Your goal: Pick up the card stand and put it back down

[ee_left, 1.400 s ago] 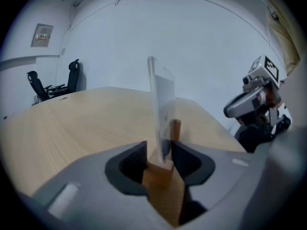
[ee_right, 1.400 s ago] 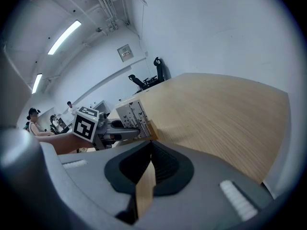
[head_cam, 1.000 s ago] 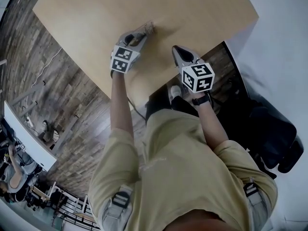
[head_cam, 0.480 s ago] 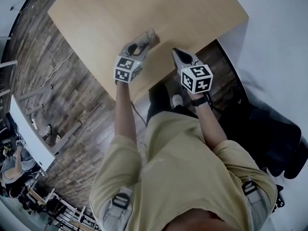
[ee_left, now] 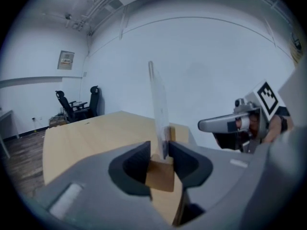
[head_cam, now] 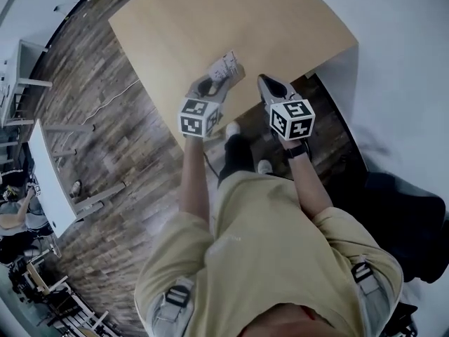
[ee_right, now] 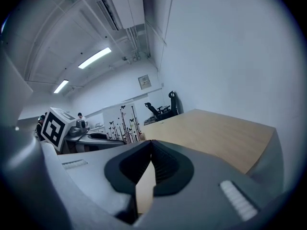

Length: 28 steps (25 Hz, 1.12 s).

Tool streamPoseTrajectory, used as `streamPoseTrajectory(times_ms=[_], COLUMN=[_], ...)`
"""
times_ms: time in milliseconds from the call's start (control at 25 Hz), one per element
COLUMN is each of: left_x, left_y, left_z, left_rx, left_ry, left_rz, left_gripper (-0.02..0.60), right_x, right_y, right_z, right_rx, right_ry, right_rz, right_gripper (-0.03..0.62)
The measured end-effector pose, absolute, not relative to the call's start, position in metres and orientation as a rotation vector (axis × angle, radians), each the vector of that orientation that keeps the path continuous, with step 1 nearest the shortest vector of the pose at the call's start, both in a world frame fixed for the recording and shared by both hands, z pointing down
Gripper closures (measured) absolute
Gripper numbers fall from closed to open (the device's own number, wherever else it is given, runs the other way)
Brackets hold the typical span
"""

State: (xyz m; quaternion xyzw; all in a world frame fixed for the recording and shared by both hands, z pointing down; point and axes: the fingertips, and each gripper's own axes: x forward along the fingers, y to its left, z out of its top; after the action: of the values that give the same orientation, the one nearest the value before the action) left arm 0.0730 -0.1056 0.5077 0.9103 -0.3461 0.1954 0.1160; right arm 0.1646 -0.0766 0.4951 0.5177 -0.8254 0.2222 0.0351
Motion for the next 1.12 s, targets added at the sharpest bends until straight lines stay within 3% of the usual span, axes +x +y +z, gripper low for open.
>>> streamPoseTrajectory(times_ms=[520,1120], left_x=[0.012,-0.05], left_y=[-0.01,0.066], left_z=[0.391,0.35], left_rx=[2.555,2.416], left_ry=[-1.6,-1.992], left_rz=[0.289,-0.057], left_gripper=[0.466,0.465], right_x=[0.141,0.102], right_y=[-0.011,0.037], right_z=[0.412,0.382], right_rx=[1.559,1.434], right_ry=[-2.705,-2.77], right_rz=[0.371,0.18], right_gripper=[0.589,0.589])
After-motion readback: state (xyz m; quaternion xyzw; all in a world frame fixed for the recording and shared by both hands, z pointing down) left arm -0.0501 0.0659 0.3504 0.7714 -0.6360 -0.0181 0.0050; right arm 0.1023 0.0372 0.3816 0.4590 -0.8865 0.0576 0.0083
